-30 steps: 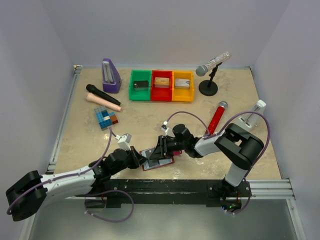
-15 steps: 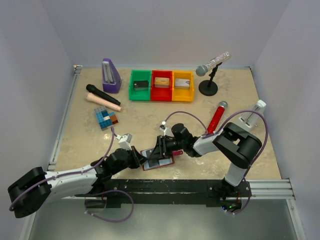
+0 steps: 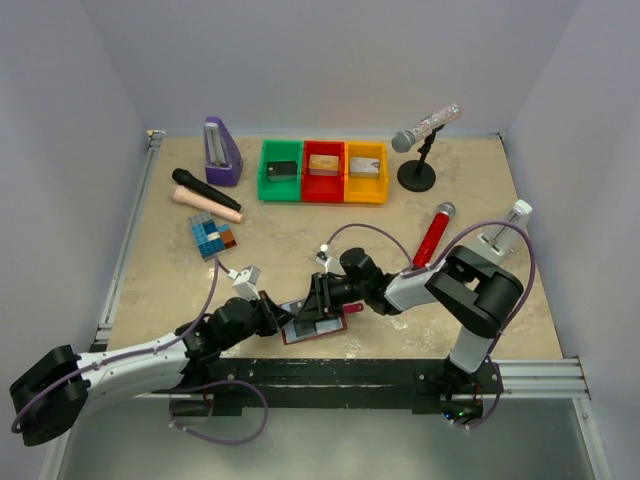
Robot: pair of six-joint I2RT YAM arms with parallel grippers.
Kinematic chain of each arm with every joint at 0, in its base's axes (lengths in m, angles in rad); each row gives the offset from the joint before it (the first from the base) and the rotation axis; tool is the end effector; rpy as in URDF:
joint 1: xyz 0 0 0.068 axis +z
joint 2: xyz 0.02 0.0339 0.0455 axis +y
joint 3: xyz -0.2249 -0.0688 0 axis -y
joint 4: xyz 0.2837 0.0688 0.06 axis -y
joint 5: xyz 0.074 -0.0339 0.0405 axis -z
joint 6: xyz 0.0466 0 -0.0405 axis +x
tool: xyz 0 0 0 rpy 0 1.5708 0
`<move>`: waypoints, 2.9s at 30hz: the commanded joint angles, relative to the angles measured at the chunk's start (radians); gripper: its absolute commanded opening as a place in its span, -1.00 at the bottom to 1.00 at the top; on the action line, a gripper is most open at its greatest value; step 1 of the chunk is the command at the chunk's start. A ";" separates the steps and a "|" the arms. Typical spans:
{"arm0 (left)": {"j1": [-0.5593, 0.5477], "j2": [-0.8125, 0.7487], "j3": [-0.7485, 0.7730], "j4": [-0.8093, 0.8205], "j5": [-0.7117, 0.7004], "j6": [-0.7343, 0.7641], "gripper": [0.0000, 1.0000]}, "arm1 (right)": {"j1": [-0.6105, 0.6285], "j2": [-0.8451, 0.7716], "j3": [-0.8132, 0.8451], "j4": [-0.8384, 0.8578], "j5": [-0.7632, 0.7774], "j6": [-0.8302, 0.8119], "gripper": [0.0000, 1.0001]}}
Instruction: Take the credit cards out of the card holder
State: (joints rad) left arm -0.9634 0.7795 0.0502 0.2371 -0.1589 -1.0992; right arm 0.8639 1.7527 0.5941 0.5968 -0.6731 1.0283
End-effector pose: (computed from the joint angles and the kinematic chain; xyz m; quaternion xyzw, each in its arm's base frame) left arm 0.1301 -0.1742 0.0706 -0.0987 0.8506 -0.4042 0.3214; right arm 0.1875 0.2643 0.0400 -0.0912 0.8366 0.5392 0.0323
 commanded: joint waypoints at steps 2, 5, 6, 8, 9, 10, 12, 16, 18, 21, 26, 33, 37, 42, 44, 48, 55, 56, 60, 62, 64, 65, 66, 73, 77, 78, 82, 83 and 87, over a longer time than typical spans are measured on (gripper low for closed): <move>-0.005 -0.033 -0.090 -0.045 -0.039 -0.028 -1.00 | 0.006 -0.051 0.012 0.015 -0.013 -0.014 -0.19; -0.005 -0.013 -0.092 -0.044 -0.037 -0.030 -1.00 | 0.006 -0.061 0.007 0.006 -0.010 -0.014 -0.19; -0.005 -0.002 -0.092 -0.041 -0.036 -0.030 -1.00 | 0.006 -0.065 0.006 0.005 -0.010 -0.016 -0.19; -0.005 0.016 -0.092 -0.032 -0.031 -0.030 -1.00 | 0.004 -0.071 0.006 -0.003 -0.006 -0.019 -0.19; -0.005 0.024 -0.093 -0.024 -0.030 -0.031 -1.00 | 0.006 -0.076 0.003 -0.005 -0.008 -0.019 -0.19; -0.005 0.030 -0.092 -0.022 -0.030 -0.033 -1.00 | 0.006 -0.082 0.003 -0.006 -0.005 -0.017 -0.19; -0.005 0.041 -0.090 -0.025 -0.031 -0.037 -1.00 | 0.006 -0.091 0.000 -0.015 -0.003 -0.023 -0.19; -0.005 0.046 -0.092 -0.033 -0.034 -0.041 -1.00 | 0.004 -0.113 -0.005 -0.037 0.004 -0.033 -0.19; -0.005 0.043 -0.092 -0.041 -0.037 -0.042 -1.00 | 0.004 -0.120 -0.010 -0.043 0.009 -0.036 -0.20; -0.005 0.047 -0.092 -0.051 -0.042 -0.044 -1.00 | 0.003 -0.130 -0.014 -0.049 0.009 -0.039 -0.20; -0.005 0.055 -0.093 -0.058 -0.048 -0.045 -1.00 | 0.001 -0.142 -0.022 -0.054 0.013 -0.042 -0.21; -0.005 0.055 -0.096 -0.065 -0.053 -0.044 -1.00 | -0.003 -0.157 -0.033 -0.069 0.021 -0.048 -0.22; -0.005 0.055 -0.101 -0.070 -0.057 -0.045 -1.00 | -0.008 -0.171 -0.039 -0.086 0.030 -0.057 -0.22; -0.005 0.050 -0.105 -0.070 -0.060 -0.048 -1.00 | -0.014 -0.190 -0.043 -0.114 0.035 -0.071 -0.24; -0.005 0.050 -0.105 -0.070 -0.062 -0.050 -1.00 | -0.016 -0.194 -0.045 -0.121 0.038 -0.073 -0.24; -0.005 0.050 -0.110 -0.068 -0.064 -0.051 -1.00 | -0.017 -0.202 -0.045 -0.135 0.041 -0.080 -0.24; -0.005 -0.026 -0.113 -0.068 -0.056 -0.053 -1.00 | -0.019 -0.193 -0.039 -0.153 0.044 -0.089 -0.25; -0.005 -0.054 -0.110 -0.071 -0.054 -0.051 -1.00 | -0.019 -0.190 -0.037 -0.157 0.044 -0.091 -0.25; -0.005 -0.131 -0.098 -0.090 -0.050 -0.036 -1.00 | -0.019 -0.180 -0.033 -0.152 0.043 -0.089 -0.25; -0.005 -0.132 -0.089 -0.082 -0.041 -0.028 -1.00 | -0.019 -0.177 -0.028 -0.150 0.043 -0.089 -0.25; -0.005 -0.106 -0.078 -0.055 -0.025 -0.018 -1.00 | -0.019 -0.173 -0.025 -0.152 0.044 -0.089 -0.24; -0.005 -0.086 -0.076 -0.035 -0.015 -0.014 -1.00 | -0.019 -0.173 -0.024 -0.153 0.044 -0.089 -0.24; -0.005 -0.054 -0.075 -0.007 -0.004 -0.010 -1.00 | -0.019 -0.171 -0.022 -0.155 0.043 -0.088 -0.24; -0.005 0.099 -0.067 0.146 0.051 -0.007 -1.00 | -0.019 -0.165 -0.008 -0.167 0.041 -0.089 -0.21; -0.005 0.132 -0.064 0.169 0.058 -0.005 -1.00 | -0.019 -0.159 -0.004 -0.172 0.038 -0.091 -0.21; -0.005 0.136 -0.064 0.172 0.059 -0.005 -1.00 | -0.019 -0.156 -0.002 -0.170 0.037 -0.091 -0.20; -0.006 0.156 -0.066 0.194 0.067 -0.007 -1.00 | -0.017 -0.141 0.007 -0.164 0.032 -0.085 -0.20; -0.006 0.158 -0.066 0.195 0.068 -0.008 -1.00 | -0.017 -0.139 0.012 -0.164 0.032 -0.083 -0.19; -0.006 0.165 -0.067 0.205 0.073 -0.008 -1.00 | -0.016 -0.125 0.022 -0.163 0.024 -0.080 -0.19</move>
State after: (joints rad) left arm -0.9634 0.9382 0.0502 0.3717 -0.1005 -1.1229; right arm 0.8497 1.6226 0.5686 0.4084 -0.6388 0.9558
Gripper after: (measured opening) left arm 0.012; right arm 0.401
